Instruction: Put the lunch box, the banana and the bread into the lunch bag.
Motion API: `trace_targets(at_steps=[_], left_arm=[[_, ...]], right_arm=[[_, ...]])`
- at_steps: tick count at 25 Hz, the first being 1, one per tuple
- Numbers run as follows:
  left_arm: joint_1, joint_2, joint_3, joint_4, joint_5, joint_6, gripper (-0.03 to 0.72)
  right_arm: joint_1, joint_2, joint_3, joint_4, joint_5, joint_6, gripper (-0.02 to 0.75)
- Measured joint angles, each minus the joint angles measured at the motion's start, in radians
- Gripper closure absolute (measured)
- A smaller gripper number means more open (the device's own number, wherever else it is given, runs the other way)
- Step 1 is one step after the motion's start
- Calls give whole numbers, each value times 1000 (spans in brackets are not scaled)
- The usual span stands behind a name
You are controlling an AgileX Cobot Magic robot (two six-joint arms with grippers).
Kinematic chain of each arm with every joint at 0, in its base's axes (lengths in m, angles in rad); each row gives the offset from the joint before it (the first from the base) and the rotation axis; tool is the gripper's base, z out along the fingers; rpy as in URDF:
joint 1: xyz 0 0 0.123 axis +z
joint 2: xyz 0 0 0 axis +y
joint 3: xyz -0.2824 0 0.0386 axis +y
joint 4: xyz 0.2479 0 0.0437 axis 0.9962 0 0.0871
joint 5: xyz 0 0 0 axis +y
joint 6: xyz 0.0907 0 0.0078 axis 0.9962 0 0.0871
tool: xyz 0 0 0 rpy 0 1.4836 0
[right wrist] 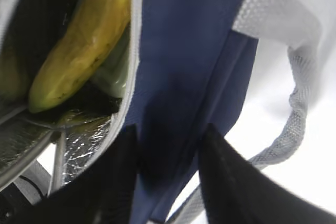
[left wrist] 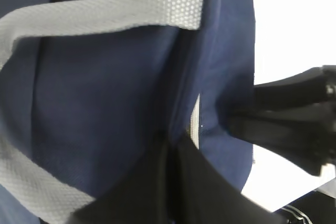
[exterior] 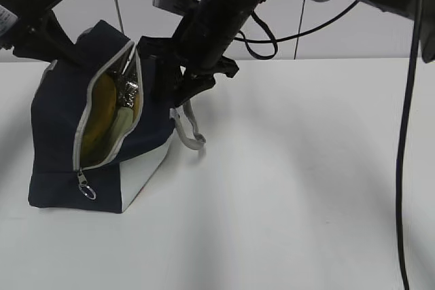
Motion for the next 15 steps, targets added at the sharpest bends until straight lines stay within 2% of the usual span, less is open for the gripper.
trace_targets(at_steps=[5, 7, 11, 15], left_arm=[[0, 0, 0, 1, 0, 0, 690], [0, 0, 0, 1, 0, 0, 690], [0, 0, 0, -4, 1, 9, 690], [0, 0, 0, -82, 2, 54, 691]], right_arm=[[0, 21, 4, 18, 0, -33, 676], [0, 24, -9, 18, 0, -50, 731], [0, 25, -55, 16, 2, -63, 743], [-12, -14, -69, 4, 9, -65, 743]])
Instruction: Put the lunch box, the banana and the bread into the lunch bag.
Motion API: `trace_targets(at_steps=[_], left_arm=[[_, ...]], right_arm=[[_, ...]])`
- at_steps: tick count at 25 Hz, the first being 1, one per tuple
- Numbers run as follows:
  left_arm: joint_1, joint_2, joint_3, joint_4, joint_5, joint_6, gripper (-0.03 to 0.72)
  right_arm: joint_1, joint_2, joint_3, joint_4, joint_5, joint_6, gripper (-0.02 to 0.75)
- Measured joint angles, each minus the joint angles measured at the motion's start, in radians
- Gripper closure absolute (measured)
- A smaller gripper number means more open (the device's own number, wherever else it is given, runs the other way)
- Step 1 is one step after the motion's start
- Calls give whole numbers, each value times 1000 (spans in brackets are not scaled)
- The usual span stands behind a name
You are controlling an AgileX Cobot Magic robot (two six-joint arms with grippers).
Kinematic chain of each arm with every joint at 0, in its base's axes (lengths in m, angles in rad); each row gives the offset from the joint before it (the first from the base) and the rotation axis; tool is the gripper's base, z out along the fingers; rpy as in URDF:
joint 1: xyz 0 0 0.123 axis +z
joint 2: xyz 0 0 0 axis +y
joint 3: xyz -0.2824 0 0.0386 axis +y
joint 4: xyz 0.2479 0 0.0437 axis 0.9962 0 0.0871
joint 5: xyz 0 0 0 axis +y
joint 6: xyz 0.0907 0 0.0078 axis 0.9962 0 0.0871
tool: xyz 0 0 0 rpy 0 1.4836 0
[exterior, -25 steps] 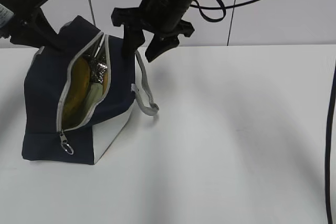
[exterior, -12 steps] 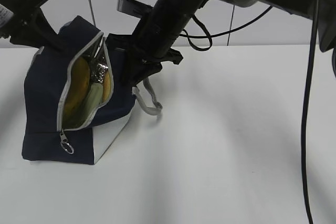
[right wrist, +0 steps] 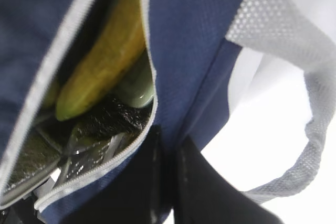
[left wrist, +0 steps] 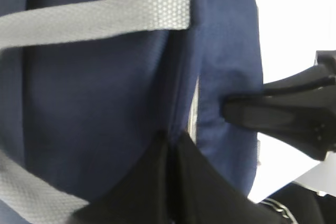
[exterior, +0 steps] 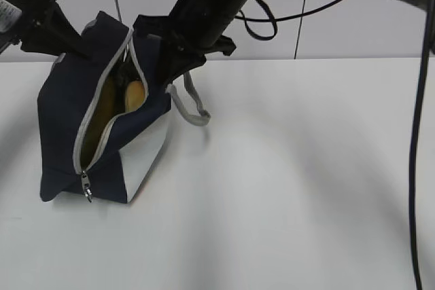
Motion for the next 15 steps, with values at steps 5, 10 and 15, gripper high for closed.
trace_targets(at_steps=[5, 10, 15], left_arm=[[1, 0, 0, -160, -14, 59, 691], [-31, 1, 0, -250, -94, 72, 691], [-92, 24, 0, -294, -178, 90, 691]], right_arm=[[-56, -105, -3, -50, 10, -2, 743], [-122, -163, -9, -69, 11, 2, 743], [-137, -169, -2, -108, 17, 17, 743]])
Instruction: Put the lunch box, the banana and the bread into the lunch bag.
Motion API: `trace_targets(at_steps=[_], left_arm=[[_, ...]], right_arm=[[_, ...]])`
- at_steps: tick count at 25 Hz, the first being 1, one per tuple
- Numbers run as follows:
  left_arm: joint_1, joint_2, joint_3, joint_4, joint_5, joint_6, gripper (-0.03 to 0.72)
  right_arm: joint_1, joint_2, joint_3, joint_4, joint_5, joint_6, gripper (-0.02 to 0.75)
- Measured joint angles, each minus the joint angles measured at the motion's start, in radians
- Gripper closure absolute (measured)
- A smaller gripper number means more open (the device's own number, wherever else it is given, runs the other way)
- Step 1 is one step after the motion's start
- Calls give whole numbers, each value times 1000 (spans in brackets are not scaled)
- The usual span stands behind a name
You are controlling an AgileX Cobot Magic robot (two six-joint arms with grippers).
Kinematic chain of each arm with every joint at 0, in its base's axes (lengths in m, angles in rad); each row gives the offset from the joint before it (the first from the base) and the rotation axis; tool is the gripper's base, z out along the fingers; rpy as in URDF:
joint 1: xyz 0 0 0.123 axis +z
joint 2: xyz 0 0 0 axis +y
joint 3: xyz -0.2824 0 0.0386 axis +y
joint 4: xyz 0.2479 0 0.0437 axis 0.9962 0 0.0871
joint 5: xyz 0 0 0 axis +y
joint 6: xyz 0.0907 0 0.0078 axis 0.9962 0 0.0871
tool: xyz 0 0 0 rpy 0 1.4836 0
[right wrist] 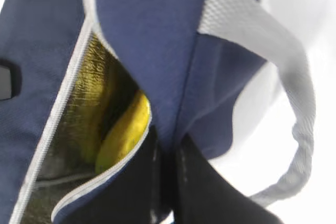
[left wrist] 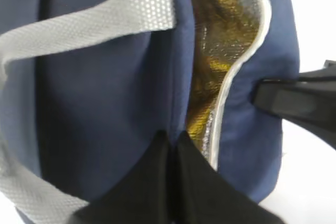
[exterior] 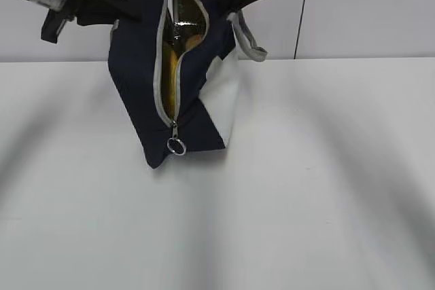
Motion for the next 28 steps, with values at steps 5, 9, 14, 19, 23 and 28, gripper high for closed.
trace_targets(at_steps=[5, 9, 14, 19, 23, 28], left_arm=[[-21, 31, 0, -6, -54, 13, 691], [-22, 71, 0, -26, -60, 21, 691], [-25, 89, 0, -64, -61, 28, 691], [-26, 91, 0, -62, -81, 29, 691], [-26, 121, 0, -61, -83, 29, 691], [-26, 155, 0, -65, -80, 30, 691]], right_arm=[[-2, 0, 52, -11, 0, 1, 743], [-2, 0, 89, -13, 0, -3, 743], [-2, 10, 89, -11, -2, -6, 744], [-2, 37, 89, 2, -8, -8, 744], [-2, 66, 89, 16, -11, -8, 744], [-2, 92, 89, 18, -15, -8, 744]])
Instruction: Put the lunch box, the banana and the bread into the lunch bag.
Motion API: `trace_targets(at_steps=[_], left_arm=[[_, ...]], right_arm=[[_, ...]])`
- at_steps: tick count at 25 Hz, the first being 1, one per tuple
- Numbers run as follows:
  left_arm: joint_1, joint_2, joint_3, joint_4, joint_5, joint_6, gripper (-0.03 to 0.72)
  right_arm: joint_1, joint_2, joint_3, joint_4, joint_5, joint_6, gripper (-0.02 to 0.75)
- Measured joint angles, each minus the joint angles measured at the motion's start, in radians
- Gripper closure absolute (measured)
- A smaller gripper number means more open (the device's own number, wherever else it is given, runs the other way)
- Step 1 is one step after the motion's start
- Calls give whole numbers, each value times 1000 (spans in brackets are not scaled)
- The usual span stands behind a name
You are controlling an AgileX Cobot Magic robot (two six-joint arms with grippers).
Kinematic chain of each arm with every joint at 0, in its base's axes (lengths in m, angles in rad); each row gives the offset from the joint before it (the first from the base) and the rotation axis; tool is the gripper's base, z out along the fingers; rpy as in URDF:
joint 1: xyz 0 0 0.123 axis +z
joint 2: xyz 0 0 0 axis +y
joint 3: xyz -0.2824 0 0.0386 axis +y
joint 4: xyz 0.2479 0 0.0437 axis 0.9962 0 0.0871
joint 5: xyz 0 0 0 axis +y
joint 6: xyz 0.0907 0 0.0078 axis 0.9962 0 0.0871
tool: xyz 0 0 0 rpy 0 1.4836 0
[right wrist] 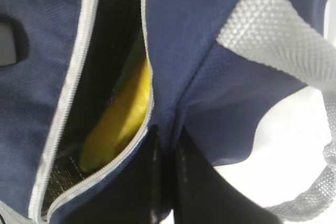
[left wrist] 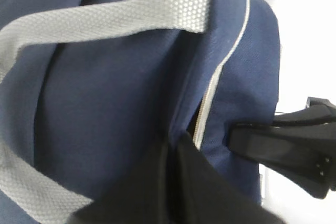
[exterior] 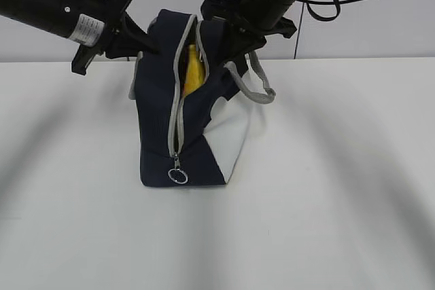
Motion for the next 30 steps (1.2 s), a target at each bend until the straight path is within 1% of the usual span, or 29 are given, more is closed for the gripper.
trace_targets(at_steps=[5, 8, 10, 11, 13, 14, 16, 17, 18, 20, 23, 27, 30], left_arm=[[0, 1, 0, -3, 14, 1, 690], [2, 1, 0, -3, 20, 1, 675], [4, 0, 0, -4, 22, 1, 638], [6, -1, 0, -4, 24, 1, 610], [14, -7, 0, -2, 27, 1, 517], [20, -10, 0, -1, 29, 1, 464], [32, -20, 0, 9, 37, 4, 363], [39, -28, 0, 14, 44, 8, 324], [46, -36, -1, 26, 54, 10, 302], [59, -54, -11, 68, 81, 11, 274], [68, -99, -36, 156, 121, 12, 263], [68, -182, -56, 299, 161, -22, 260], [68, -238, -59, 419, 200, -63, 260]], right_arm=[[0, 0, 0, 0, 0, 0, 739], [0, 0, 0, 0, 0, 0, 696], [0, -4, 0, 0, 0, 0, 626], [0, -12, 0, -2, 0, 0, 563], [0, -24, 0, -11, 0, 0, 450], [0, -35, 0, -26, -1, 0, 374], [0, -55, 0, -61, -1, 0, 286], [0, -68, 0, -86, -1, 0, 248], [0, -79, 0, -108, -1, 0, 228], [0, -109, 0, -143, -1, -2, 211], [0, -161, 0, -193, -1, -2, 203], [8, -238, 5, -276, -1, -3, 202], [32, -303, 51, -306, -1, -3, 200]])
